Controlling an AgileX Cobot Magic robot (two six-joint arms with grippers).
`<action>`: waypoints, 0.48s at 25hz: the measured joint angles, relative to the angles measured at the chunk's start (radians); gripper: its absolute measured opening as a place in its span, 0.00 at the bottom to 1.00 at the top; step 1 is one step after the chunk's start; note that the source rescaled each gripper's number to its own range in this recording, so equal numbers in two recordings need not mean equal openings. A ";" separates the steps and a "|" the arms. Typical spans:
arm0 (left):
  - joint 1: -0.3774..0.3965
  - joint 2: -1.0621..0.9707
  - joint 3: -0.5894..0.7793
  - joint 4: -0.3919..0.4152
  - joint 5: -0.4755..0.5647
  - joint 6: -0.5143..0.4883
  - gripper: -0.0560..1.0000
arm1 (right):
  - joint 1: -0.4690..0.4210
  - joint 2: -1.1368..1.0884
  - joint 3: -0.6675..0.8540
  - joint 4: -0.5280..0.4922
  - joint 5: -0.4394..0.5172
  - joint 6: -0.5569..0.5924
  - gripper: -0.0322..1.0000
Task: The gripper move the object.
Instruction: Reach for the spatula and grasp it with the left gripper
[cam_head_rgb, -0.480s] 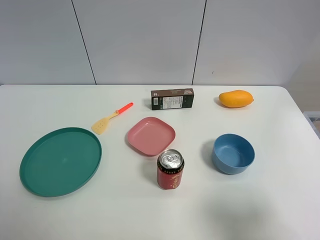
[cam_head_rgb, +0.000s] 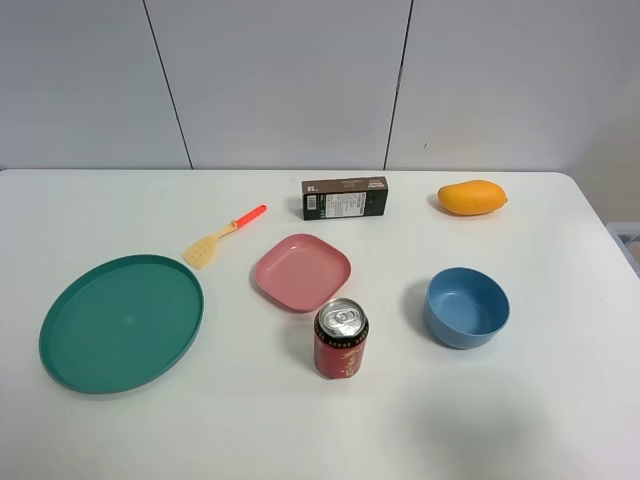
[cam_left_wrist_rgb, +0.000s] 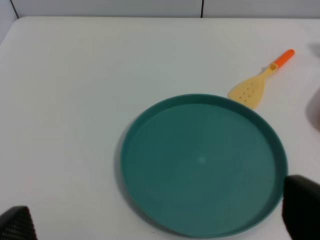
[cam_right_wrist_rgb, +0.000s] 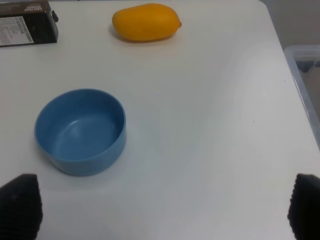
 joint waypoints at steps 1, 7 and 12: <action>0.000 0.000 0.000 0.000 0.000 0.000 1.00 | 0.000 0.000 0.000 0.000 0.000 0.000 1.00; 0.000 0.000 0.000 0.000 0.000 0.000 1.00 | 0.000 0.000 0.000 0.000 0.000 0.000 1.00; 0.000 0.000 0.000 0.000 0.000 0.000 1.00 | 0.000 0.000 0.000 0.000 0.000 0.000 1.00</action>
